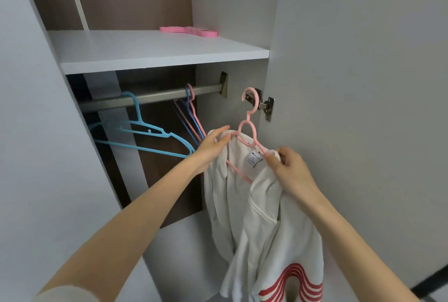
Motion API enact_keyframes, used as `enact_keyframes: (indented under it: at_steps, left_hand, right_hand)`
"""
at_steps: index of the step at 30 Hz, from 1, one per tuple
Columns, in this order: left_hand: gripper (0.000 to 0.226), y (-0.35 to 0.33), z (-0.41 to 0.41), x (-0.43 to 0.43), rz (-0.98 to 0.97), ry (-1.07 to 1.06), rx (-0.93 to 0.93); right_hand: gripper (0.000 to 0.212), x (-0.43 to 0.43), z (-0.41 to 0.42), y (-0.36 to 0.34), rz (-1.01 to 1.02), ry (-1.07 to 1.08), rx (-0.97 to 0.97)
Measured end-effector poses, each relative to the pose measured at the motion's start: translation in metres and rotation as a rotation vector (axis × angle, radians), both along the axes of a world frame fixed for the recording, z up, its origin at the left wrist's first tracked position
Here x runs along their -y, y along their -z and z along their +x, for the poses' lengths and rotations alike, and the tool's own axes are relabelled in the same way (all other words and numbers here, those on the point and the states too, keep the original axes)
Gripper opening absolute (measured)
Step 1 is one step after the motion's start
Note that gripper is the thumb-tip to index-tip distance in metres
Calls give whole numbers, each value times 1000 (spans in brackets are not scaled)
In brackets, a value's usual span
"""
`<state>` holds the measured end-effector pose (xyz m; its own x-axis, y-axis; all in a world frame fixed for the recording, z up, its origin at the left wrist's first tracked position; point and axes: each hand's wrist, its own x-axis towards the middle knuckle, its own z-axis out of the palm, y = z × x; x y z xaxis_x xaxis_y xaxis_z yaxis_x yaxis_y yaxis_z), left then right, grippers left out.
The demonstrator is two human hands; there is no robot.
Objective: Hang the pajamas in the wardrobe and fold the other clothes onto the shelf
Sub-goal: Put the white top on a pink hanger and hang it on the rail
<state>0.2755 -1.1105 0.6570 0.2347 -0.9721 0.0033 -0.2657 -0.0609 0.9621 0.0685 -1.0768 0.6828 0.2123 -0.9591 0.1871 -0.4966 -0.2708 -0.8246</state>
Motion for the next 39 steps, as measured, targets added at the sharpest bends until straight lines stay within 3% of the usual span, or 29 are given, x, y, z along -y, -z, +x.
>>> enact_keyframes:
  at_steps: [9, 22, 28, 32, 39]
  left_hand:
    - [39, 19, -11, 32, 15, 96, -70]
    - [43, 61, -55, -11, 135, 113, -207]
    - [48, 54, -70, -16, 209, -30, -526]
    - [44, 54, -79, -14, 298, -29, -566]
    - [74, 48, -83, -8, 320, 51, -511]
  right_hand:
    - [31, 4, -2, 2, 20, 57, -72]
    - [29, -39, -39, 29, 146, 94, -121]
    - [28, -53, -64, 38, 149, 140, -101]
    - [29, -60, -70, 41, 154, 145, -78]
    - [30, -61, -67, 42, 133, 150, -110]
